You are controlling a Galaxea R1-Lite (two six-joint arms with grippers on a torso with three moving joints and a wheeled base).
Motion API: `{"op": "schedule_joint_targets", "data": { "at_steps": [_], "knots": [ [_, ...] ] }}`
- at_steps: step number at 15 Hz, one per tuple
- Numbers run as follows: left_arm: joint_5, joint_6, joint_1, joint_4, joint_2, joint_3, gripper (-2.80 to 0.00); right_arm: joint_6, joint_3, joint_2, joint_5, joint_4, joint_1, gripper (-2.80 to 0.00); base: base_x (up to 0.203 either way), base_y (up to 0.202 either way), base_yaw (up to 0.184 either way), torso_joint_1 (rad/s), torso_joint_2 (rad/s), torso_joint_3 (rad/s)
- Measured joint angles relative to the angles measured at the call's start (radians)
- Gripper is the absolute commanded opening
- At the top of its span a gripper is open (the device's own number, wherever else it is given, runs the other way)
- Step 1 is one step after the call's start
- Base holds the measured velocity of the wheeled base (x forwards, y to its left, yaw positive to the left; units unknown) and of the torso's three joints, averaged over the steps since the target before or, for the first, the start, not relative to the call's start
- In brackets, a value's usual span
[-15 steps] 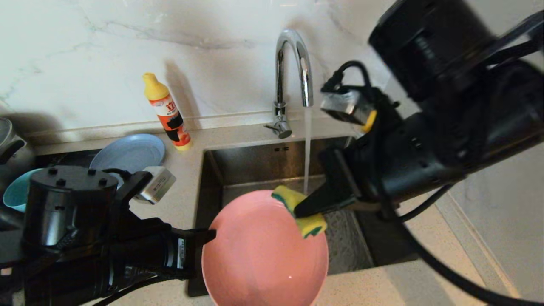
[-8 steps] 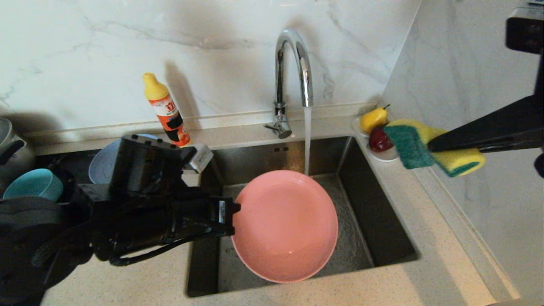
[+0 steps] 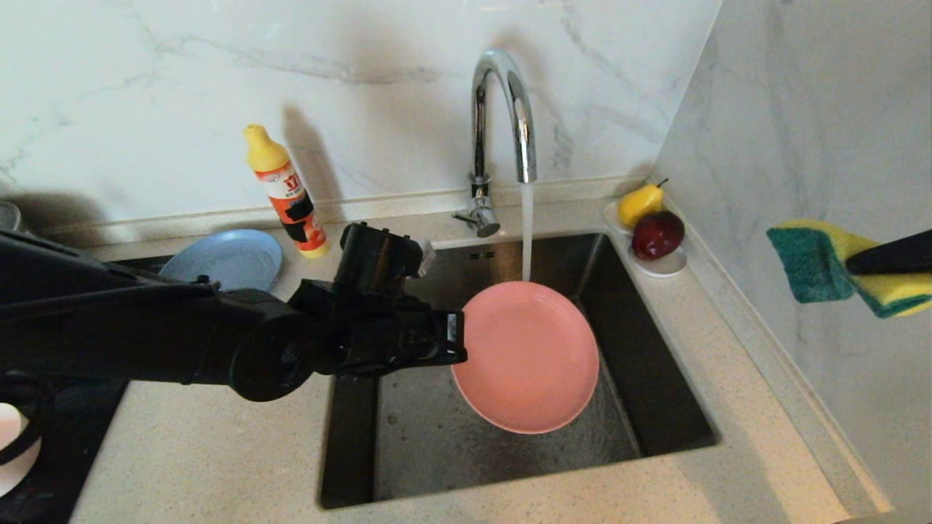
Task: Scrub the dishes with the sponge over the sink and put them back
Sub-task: Rinse the plate
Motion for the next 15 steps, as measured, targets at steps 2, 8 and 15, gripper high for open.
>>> {"op": "schedule_joint_targets", "data": {
  "at_steps": [2, 8, 15],
  "knots": [
    [-0.001, 0.0, -0.001, 0.002, 0.052, -0.045, -2.8, -0.016, 0.026, -0.003, 0.001, -0.001, -0.008, -2.8, 0.0, 0.0, 0.0, 0.0, 0.0, 0.0],
    [-0.001, 0.0, -0.002, 0.006, 0.186, -0.169, -2.8, -0.043, 0.092, -0.009, 0.018, -0.014, -0.044, -2.8, 0.0, 0.0, 0.0, 0.0, 0.0, 0.0],
    [0.003, 0.002, 0.038, 0.015, 0.192, -0.132, -2.8, -0.052, 0.174, -0.007, 0.028, -0.069, -0.047, -2.8, 0.0, 0.0, 0.0, 0.0, 0.0, 0.0]
  ]
}}
